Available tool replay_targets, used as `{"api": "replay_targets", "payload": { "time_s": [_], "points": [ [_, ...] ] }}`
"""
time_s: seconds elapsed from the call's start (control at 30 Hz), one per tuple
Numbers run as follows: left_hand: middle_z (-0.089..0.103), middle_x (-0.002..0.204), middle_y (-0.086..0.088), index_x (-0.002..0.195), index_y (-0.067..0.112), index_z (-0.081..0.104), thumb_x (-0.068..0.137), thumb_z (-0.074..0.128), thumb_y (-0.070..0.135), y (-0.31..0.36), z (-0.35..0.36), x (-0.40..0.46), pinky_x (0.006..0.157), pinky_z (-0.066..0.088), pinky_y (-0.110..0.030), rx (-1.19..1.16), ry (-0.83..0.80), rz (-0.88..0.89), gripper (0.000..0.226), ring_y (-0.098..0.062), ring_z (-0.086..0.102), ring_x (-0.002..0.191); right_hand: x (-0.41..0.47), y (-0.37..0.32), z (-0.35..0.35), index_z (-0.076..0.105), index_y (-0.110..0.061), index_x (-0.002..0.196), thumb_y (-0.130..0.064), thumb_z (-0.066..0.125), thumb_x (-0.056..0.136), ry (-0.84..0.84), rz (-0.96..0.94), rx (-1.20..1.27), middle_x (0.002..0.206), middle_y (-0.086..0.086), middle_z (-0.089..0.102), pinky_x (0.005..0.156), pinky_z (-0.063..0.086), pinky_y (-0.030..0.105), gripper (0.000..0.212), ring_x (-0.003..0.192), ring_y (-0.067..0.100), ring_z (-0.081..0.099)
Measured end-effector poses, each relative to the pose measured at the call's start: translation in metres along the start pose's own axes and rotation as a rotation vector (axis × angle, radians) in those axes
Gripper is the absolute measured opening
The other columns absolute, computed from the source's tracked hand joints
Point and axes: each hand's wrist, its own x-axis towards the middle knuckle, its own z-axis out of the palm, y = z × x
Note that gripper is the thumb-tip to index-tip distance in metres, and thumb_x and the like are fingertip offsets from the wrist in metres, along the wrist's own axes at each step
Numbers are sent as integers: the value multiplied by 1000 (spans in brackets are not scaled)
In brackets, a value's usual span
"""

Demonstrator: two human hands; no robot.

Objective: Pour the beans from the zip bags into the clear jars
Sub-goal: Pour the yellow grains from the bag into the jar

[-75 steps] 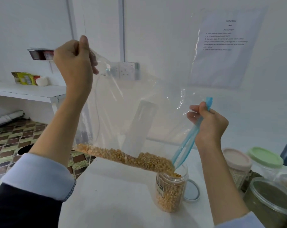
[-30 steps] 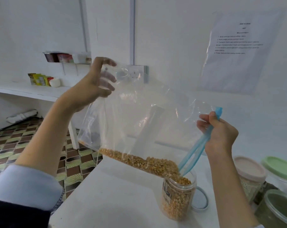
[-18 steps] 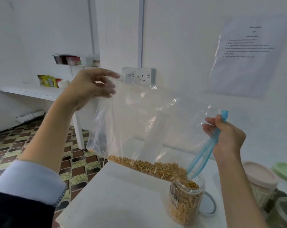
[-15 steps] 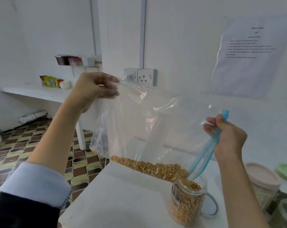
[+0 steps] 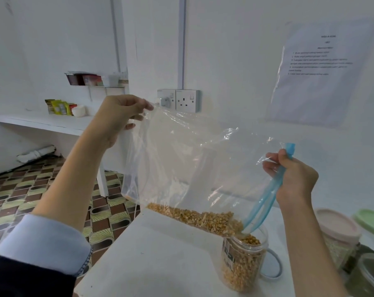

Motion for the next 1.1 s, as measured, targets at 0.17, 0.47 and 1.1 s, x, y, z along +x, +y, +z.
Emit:
{"api": "replay_targets", "payload": {
  "time_s": [0.17, 0.47, 1.1],
  "points": [
    [71, 74, 3, 82, 15, 69, 87, 63, 13, 0, -7, -1, 78, 47, -27, 34, -57, -8, 9, -4, 64, 62, 0, 0, -2, 67, -8, 73, -14, 65, 90, 0, 10, -8, 63, 0, 70, 71, 56, 31, 19, 53, 14, 63],
    [71, 71, 8, 77, 16, 66, 90, 60, 13, 2, -8, -1, 67, 38, -20, 154, -62, 24, 15, 1, 64, 64, -6, -4, 0, 66, -9, 71, -14, 64, 91, 14, 5, -13, 60, -1, 69, 67, 57, 28, 20, 55, 14, 63],
    [60, 101, -12, 86, 11, 59, 87, 56, -10, -4, -3, -3, 71, 60, -31, 57, -139, 19, 21, -16, 72, 81, -1, -2, -2, 65, -8, 74, -13, 63, 91, 18, 36, 15, 59, -1, 69, 59, 56, 24, 18, 51, 12, 62]
  ]
}}
